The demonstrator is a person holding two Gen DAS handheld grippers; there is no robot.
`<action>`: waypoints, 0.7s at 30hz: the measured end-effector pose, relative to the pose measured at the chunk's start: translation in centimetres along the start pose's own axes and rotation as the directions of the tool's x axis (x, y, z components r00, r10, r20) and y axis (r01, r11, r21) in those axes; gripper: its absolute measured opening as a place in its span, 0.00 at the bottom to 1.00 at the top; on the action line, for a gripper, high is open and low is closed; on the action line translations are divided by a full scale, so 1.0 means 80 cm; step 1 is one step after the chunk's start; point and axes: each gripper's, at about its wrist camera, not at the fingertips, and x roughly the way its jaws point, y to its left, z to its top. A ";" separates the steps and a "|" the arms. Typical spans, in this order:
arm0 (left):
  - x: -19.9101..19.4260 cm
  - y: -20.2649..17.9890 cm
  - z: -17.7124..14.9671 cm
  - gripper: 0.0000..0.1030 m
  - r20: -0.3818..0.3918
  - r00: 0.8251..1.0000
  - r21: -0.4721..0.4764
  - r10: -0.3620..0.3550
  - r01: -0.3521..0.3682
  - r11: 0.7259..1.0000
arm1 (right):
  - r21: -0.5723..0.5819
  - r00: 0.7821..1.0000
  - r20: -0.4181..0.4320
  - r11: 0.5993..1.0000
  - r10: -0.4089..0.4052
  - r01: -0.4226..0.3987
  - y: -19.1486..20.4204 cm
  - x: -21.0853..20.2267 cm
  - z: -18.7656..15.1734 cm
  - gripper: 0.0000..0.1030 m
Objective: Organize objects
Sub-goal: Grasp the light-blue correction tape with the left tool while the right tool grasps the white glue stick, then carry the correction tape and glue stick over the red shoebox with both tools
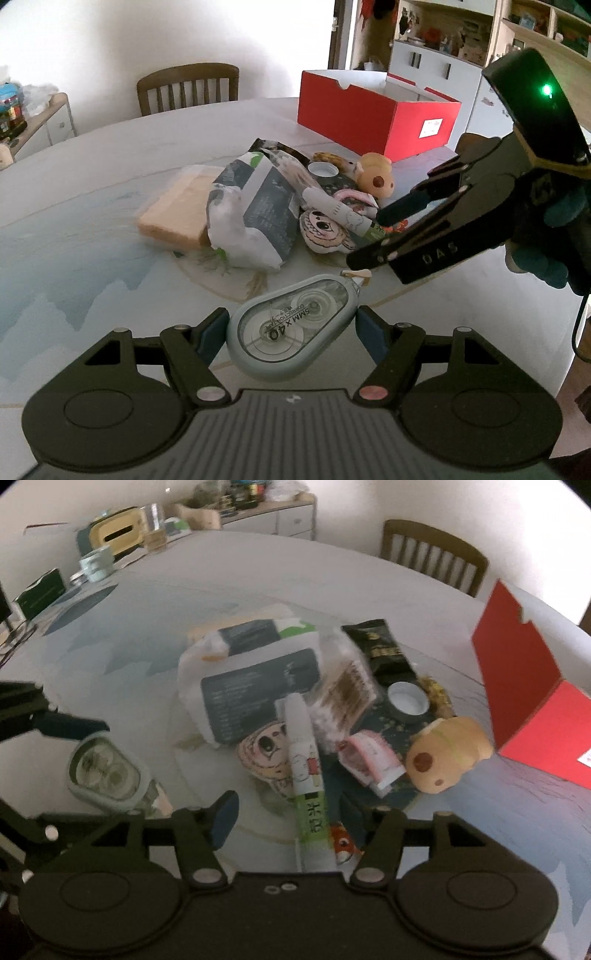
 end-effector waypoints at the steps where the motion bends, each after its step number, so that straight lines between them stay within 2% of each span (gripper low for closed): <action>1: -0.001 0.000 0.000 0.72 0.001 1.000 -0.002 0.002 -0.002 1.000 | -0.003 1.000 -0.002 1.000 0.004 -0.004 0.000 0.001 -0.001 0.57; 8: -0.006 0.002 0.002 0.72 0.009 1.000 -0.014 0.011 -0.011 1.000 | -0.039 1.000 -0.015 0.999 -0.010 0.010 -0.002 0.004 -0.003 0.36; 10: -0.007 0.001 0.005 0.72 0.012 1.000 -0.014 0.012 -0.011 1.000 | -0.045 0.999 -0.017 0.999 -0.028 0.028 -0.003 0.005 -0.005 0.24; 13: -0.008 -0.001 0.007 0.72 0.018 1.000 -0.012 0.013 -0.013 1.000 | -0.035 0.999 -0.005 0.999 -0.036 0.036 -0.006 0.001 -0.005 0.18; 18: -0.007 -0.003 0.016 0.72 0.024 1.000 -0.015 0.011 -0.010 1.000 | -0.027 0.999 0.014 0.999 -0.044 0.044 -0.006 -0.010 -0.009 0.16; 21: -0.008 -0.005 0.024 0.72 0.031 1.000 -0.023 0.004 -0.004 1.000 | 0.021 0.998 0.038 0.999 -0.047 0.046 -0.013 -0.024 -0.008 0.16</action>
